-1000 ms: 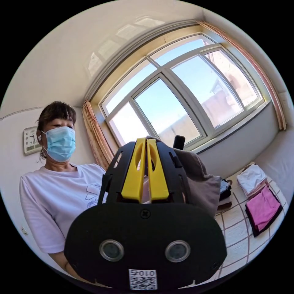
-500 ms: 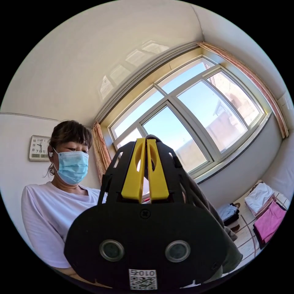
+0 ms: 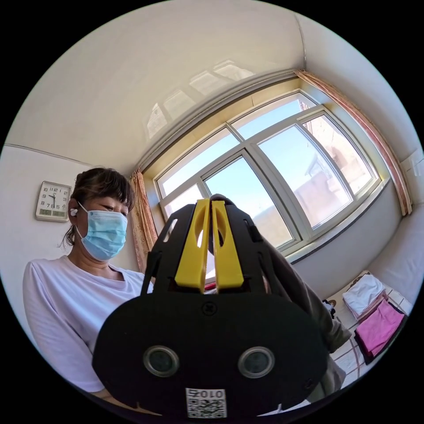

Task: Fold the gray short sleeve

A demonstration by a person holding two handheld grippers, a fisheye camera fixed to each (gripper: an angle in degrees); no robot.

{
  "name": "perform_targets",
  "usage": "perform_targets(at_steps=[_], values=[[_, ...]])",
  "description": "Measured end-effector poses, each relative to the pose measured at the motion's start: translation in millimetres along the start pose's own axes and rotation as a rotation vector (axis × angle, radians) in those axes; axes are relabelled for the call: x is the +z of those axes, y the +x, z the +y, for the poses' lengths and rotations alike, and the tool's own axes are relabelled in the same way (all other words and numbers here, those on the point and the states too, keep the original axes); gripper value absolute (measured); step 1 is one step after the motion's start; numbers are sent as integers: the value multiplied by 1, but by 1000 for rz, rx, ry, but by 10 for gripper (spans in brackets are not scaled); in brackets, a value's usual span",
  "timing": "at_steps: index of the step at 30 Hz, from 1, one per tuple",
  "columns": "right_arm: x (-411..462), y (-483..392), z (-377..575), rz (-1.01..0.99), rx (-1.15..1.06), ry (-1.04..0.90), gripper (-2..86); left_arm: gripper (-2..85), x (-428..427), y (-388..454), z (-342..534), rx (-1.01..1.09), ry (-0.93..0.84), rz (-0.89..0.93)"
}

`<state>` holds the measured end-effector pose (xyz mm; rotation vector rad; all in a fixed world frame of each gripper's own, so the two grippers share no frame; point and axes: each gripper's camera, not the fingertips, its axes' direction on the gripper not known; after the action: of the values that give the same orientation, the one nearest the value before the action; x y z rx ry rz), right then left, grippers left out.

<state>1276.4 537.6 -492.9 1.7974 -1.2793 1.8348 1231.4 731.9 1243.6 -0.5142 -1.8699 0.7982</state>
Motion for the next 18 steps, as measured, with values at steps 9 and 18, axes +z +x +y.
perform_targets(at_steps=[9,18], values=[[-20,15,5,28,14,15,27,107,31,0,-25,160,-56,53],[-23,41,3,-2,29,20,26,60,35,-45,-4,35,195,483]])
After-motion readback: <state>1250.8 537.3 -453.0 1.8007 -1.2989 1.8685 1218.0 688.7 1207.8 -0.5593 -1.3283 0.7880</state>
